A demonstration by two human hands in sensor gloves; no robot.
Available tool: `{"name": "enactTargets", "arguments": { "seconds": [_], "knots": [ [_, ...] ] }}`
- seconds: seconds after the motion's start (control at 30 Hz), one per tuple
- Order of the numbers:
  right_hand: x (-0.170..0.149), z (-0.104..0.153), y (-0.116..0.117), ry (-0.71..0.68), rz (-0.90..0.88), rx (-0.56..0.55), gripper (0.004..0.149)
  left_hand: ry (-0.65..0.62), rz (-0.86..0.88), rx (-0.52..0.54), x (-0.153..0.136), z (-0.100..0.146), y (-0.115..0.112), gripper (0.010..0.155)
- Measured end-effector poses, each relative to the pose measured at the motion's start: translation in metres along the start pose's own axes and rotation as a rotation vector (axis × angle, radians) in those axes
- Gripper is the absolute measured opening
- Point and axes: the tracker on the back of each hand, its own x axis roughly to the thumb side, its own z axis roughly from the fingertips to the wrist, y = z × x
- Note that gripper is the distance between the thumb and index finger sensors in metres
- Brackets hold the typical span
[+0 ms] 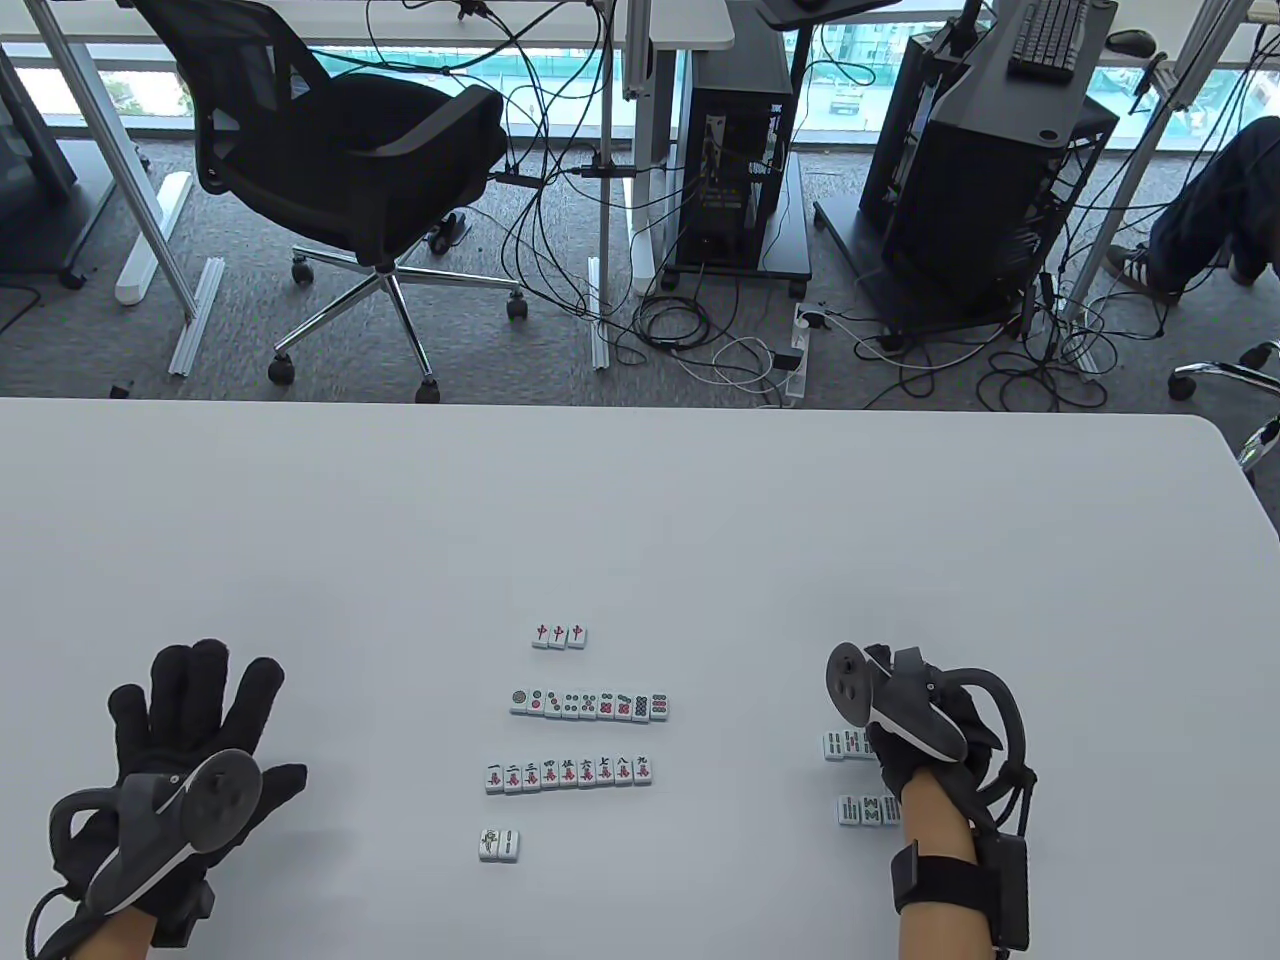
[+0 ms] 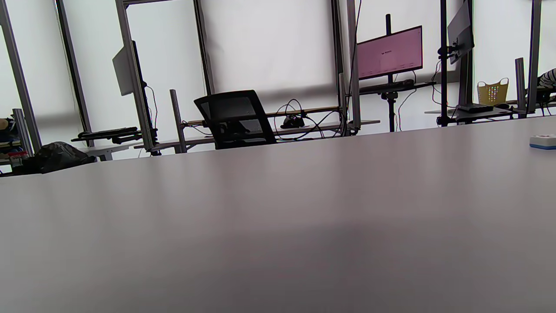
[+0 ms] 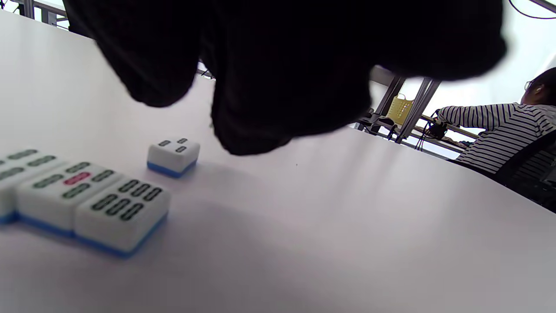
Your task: Mahjong suit sorting
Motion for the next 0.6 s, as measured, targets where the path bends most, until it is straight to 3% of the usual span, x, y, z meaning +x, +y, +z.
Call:
{"name": "enactTargets", "arguments": {
  "seconds": [0.27,0.6],
  "knots": [
    [0.016,-0.025,0.012,-0.038,0.113,0.146,0.061,0.008,-0.02,-0.034,-0.002,-0.005,-0.008,0.092],
    [0.035,-0.036,0.02,-0.082,0.17,0.168,0.055,-0.01,-0.046,-0.045,0.001,-0.009,-0.012,0.092]
  ]
}}
